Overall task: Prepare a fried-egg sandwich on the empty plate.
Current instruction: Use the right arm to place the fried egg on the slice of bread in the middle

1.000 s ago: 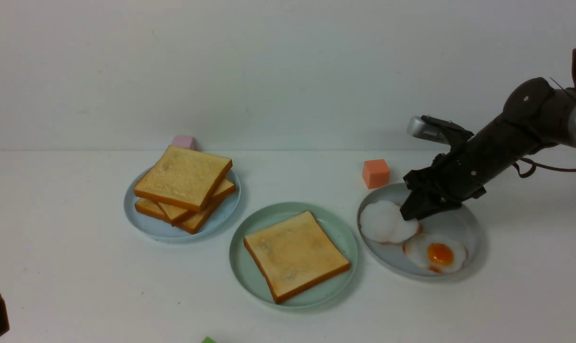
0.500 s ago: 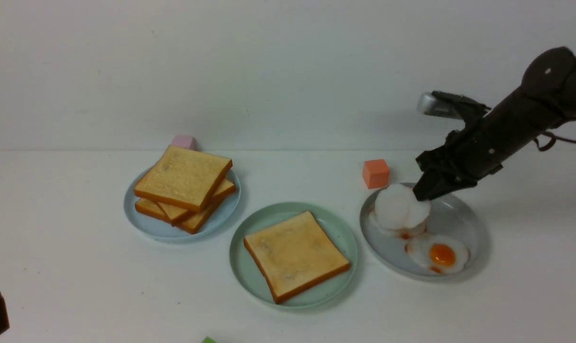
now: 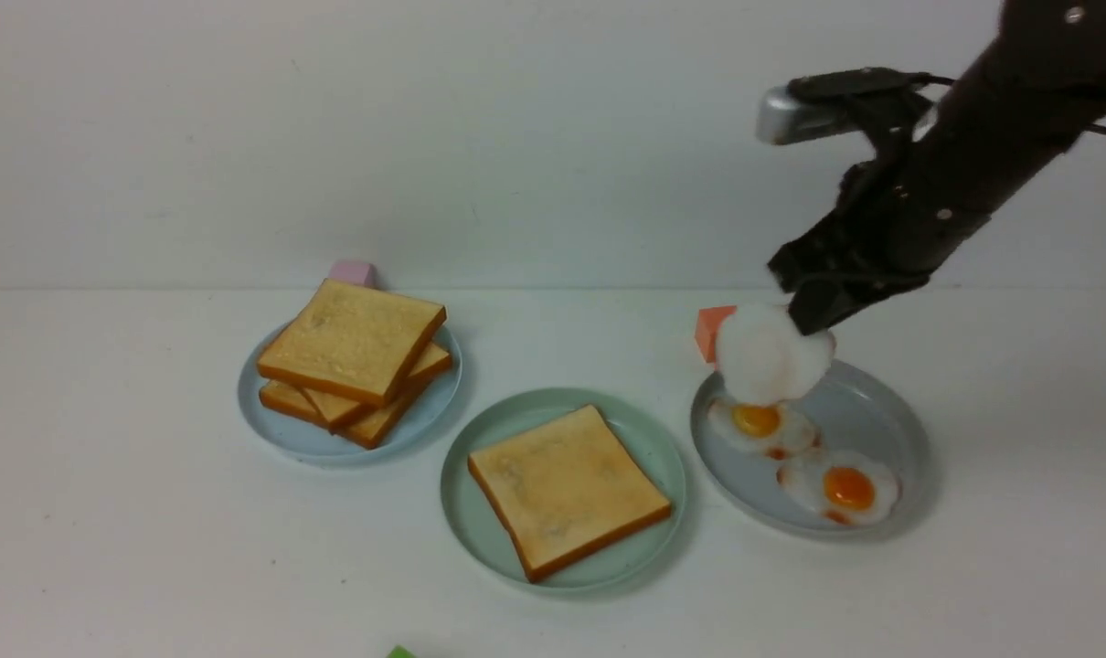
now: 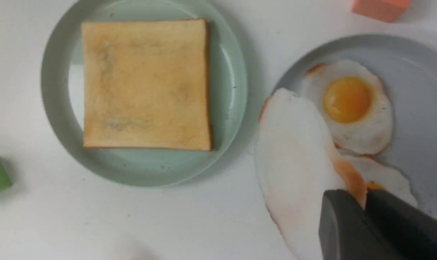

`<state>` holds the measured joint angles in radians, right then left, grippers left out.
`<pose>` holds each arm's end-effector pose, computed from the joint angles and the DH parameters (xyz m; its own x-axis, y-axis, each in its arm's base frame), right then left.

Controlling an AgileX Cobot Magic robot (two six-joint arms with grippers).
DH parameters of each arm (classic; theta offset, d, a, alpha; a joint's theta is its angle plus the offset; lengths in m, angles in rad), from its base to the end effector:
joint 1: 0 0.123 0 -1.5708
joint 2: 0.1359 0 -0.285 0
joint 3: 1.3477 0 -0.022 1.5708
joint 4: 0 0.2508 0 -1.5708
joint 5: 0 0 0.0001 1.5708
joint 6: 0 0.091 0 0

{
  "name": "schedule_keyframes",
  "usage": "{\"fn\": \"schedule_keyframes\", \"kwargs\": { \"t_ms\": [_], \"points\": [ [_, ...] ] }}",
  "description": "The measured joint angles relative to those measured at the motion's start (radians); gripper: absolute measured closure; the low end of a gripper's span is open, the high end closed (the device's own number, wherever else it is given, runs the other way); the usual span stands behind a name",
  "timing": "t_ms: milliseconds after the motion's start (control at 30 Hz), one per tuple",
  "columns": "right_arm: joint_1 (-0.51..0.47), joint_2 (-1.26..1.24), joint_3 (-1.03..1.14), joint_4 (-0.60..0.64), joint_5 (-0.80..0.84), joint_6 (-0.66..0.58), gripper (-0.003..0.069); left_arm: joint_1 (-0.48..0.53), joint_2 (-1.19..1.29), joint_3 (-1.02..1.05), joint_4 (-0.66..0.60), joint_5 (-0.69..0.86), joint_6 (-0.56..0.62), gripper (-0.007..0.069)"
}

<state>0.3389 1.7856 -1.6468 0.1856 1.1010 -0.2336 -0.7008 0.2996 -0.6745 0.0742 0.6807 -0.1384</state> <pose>0.3595 0.1426 0.3179 -0.7915 -0.4341 -0.4302 -0.5150 0.8528 0.0871 0.0372 -0.0258 0.3550 -0.2133 0.0746 -0.9741 0.5940 0.8015 -0.0687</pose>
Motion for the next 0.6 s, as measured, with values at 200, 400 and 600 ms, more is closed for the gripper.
{"fn": "schedule_keyframes", "kwargs": {
  "t_ms": [200, 400, 600],
  "points": [
    [0.256, 0.008, 0.000, -0.269, -0.018, 0.193, 0.0573, 0.000, 0.000, 0.008, 0.028, 0.028, 0.000, 0.0621],
    [0.418, 0.082, 0.000, -0.466, -0.088, 0.331, 0.0573, 0.000, 0.000, 0.008, 0.029, 0.035, 0.000, 0.0620],
    [0.435, 0.178, 0.000, -0.565, -0.136, 0.370, 0.0573, 0.000, 0.000, 0.008, 0.029, 0.035, 0.000, 0.0620]
  ]
}}
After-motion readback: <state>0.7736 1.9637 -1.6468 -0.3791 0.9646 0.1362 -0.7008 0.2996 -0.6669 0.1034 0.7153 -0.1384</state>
